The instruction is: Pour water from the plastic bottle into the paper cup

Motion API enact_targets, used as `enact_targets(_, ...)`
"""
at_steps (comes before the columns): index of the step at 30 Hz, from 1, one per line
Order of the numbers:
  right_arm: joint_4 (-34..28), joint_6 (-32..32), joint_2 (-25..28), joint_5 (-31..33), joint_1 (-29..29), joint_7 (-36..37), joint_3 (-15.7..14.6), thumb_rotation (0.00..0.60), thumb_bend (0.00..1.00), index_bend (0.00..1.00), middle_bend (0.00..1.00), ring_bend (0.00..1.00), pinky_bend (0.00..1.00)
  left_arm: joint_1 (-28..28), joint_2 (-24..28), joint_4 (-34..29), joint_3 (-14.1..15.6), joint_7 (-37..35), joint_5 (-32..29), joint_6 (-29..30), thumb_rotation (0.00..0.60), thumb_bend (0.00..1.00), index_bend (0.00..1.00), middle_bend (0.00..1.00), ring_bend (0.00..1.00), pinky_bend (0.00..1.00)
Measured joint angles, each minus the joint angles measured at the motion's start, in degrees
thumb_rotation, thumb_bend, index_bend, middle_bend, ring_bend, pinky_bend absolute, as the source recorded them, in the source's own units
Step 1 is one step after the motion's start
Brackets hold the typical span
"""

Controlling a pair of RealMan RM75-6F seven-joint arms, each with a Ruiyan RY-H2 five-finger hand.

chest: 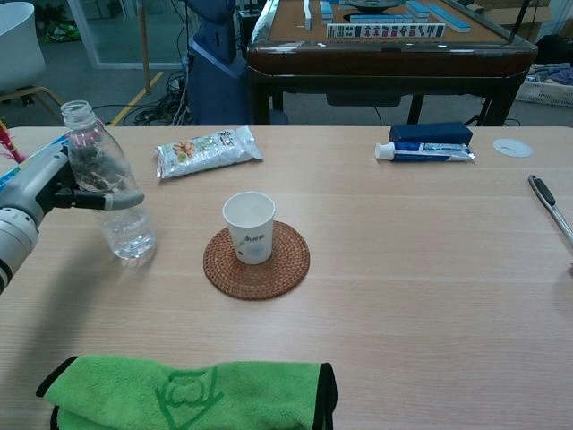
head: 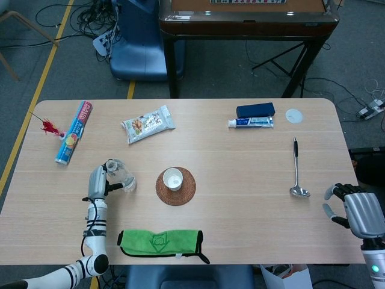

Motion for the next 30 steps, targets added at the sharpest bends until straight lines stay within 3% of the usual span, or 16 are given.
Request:
enact_targets(6,0.01,0.05,-0.03,-0.10,-0.02,-0.21,-0.05,0.600,0.30,0.56,0.49,0.46,0.53,0.12,-0.08,-0.14,-0.06,2.24,-0.77,-1.04,0.600,0.04,0.38,0.34,0.34,0.42)
enact_targets(17,-0.05,0.04,0.03,-0.26,0.01,-0.08,-0.10,0.600,0.30,0.56,0.49,0.46,0.53,0.55,2.67,-6.49,-0.27,10.27,-3.85,-3.59,0.600,0.04,0.09,0.11,0.17,0.30)
enact_targets(30,-0.13,-0.07,-0.10,-0.46,0.07,-0.34,-0.24,0.600,0.30,0.56,0.49,0.46,0.53,1.95,8.16,-18.69,-0.21,19.40,-6.73,-2.14,0.600,0.04,0.03,0.06,0.14,0.30)
